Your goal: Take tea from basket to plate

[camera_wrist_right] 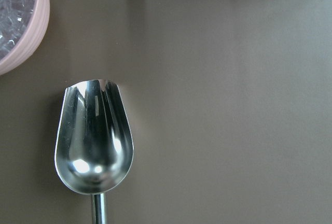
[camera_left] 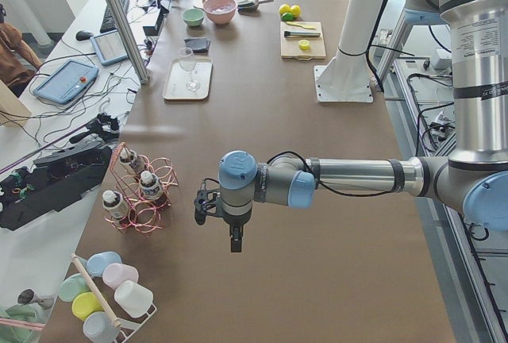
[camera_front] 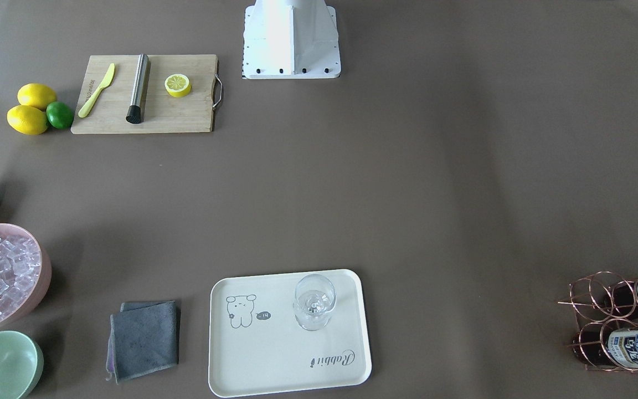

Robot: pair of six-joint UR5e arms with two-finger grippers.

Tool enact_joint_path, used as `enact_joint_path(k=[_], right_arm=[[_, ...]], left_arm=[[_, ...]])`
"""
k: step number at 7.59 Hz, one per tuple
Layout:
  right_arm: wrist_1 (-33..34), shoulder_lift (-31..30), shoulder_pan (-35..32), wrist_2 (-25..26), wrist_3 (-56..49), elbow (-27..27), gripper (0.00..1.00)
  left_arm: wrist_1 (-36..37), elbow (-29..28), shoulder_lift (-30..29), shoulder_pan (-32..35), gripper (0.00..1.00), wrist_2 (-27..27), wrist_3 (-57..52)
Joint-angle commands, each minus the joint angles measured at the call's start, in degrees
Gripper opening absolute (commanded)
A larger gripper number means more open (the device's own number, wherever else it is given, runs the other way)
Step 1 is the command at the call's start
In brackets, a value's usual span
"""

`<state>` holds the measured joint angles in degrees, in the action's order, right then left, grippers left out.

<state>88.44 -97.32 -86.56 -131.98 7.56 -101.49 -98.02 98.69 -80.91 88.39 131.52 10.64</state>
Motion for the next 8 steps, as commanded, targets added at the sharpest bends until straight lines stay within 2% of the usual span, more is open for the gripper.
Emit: enact_joint_path(k=[1,3,4,5,8], right_arm=[[-0.20,0.03,0.33,0.05,-0.26,-0.02,1.00],[-0.28,0.11,0.68,0.14,-0.27,-0.11,1.00],[-0.28,0.11,0.86,0.14,-0.35,-0.11,1.00],[-0.46,0.11,0.95,0.23,-0.35,-0.03,1.00],[-0.37,0.11,1.48,0.32,-0.35,0.06,1.00]], left_arm=[[0.72,0.10,-4.33,1.16,0.98,2.49,14.36],[10.33,0.01,-13.79,2.84,0.98,4.10,22.45],[14.57,-1.30,-20.10,2.84,0.98,3.92,30.06],[15.05,-6.27,-27.56,3.45,0.98,4.18,39.36],[14.35,-12.10,-36.57,2.93,0.98,3.57,53.54]])
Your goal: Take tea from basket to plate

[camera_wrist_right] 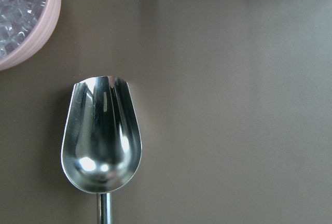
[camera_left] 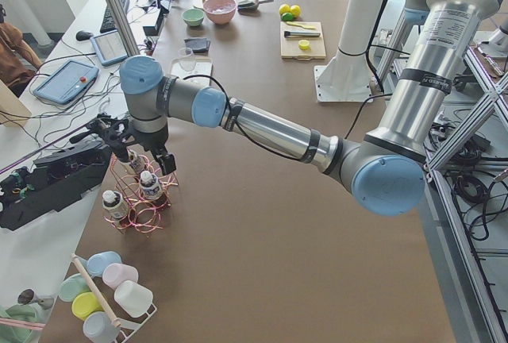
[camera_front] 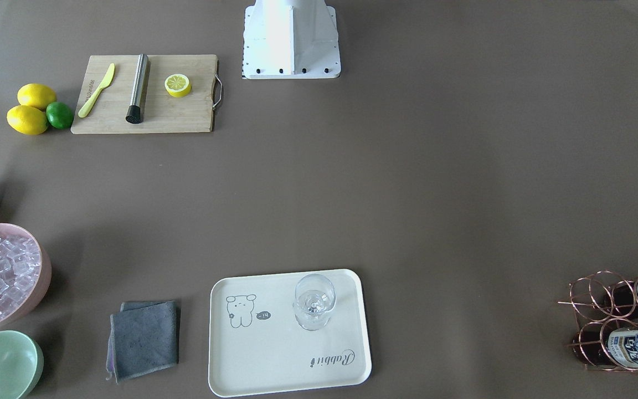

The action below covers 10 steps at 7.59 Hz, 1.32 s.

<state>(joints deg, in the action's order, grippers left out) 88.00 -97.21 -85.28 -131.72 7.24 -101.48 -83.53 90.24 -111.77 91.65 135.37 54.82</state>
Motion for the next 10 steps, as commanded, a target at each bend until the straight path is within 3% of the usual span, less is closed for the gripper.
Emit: enact_joint_path(k=[1,4,6,10], right_arm=[[0.07,0.00,0.20,-0.03,-0.03,0.05,1.00],[0.07,0.00,0.38,0.05,-0.03,0.05,1.00],[0.07,0.00,0.47,0.23,-0.03,0.05,1.00],[0.07,0.00,0.91,0.23,-0.03,-0.04,1.00]], left_arm=[[-1.45,-5.93,-7.31,-0.33,0.98,-0.19,14.48],[-6.89,-15.07,-12.32,-1.20,0.98,-0.28,27.14],[-10.59,-25.59,-17.40,-1.12,0.98,-0.28,29.73],[-14.91,-27.04,-17.52,-3.49,0.98,-4.14,41.42]])
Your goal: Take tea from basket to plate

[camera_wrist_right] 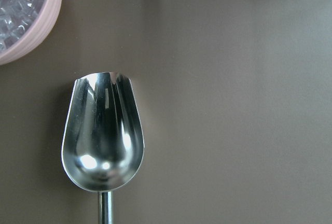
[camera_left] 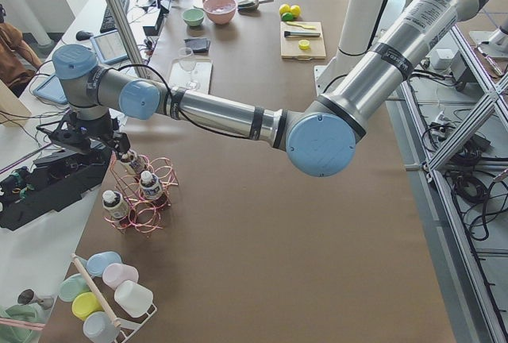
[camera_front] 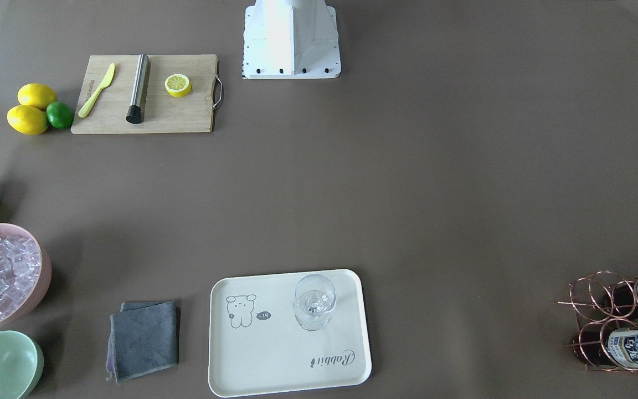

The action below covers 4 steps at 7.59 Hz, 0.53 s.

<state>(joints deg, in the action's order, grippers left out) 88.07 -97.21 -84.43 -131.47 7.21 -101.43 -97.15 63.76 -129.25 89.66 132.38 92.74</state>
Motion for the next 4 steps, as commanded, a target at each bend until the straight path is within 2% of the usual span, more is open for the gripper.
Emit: enact_joint_path(k=[1,4], right_arm=[[-0.09,0.00,-0.04,-0.10,0.00,-0.09,1.00],[-0.09,0.00,-0.04,-0.27,0.00,-0.17,1.00]], left_arm=[[-1.29,-1.09,-0.03,-1.77,0.98,-1.16,4.11],[-3.48,-2.15,0.40,-3.00,0.98,-1.07,7.53]])
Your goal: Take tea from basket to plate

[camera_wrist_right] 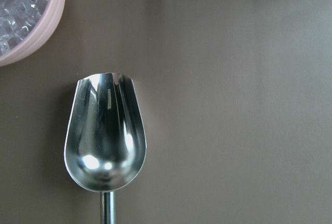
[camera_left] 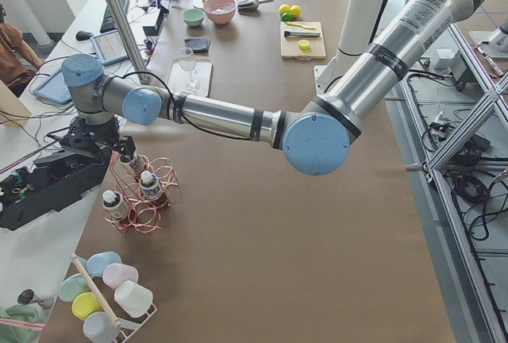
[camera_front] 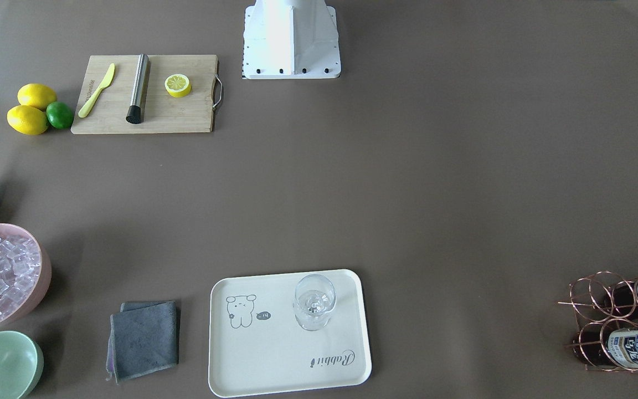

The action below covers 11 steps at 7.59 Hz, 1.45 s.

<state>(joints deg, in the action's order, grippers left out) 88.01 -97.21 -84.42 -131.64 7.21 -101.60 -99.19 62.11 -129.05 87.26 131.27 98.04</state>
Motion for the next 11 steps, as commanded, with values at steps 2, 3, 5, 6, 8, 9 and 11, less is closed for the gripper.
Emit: enact_joint_path(k=[2,3,5,6,8,9,11], right_arm=[[-0.04,0.00,-0.04,-0.11,0.00,0.00,1.00],[-0.04,-0.09,0.05,0.07,0.00,-0.18,1.00],[-0.04,0.00,-0.04,-0.02,0.00,-0.27,1.00],[-0.04,0.00,-0.04,-0.19,0.00,-0.18,1.00],[-0.04,0.00,-0.04,-0.46,0.00,-0.53,1.00],[-0.12,0.70,0.05,-0.98,0.00,-0.97,1.00],[-0.04,5.25,1.27,-3.88,0.09,-0.97,1.00]], left_arm=[[-1.88,-0.50,0.73,-1.47,0.88,0.04,3.55],[-3.62,-0.50,1.69,-1.74,0.82,-0.05,3.91],[-3.73,-0.50,1.61,-1.83,0.25,0.04,5.40],[-3.73,-0.41,1.44,-1.83,0.00,0.04,5.84],[-3.47,0.03,1.17,-1.30,0.00,0.21,5.41],[-3.29,0.99,0.91,-0.43,0.00,0.30,5.23],[1.07,6.85,0.91,0.89,0.00,0.56,5.32]])
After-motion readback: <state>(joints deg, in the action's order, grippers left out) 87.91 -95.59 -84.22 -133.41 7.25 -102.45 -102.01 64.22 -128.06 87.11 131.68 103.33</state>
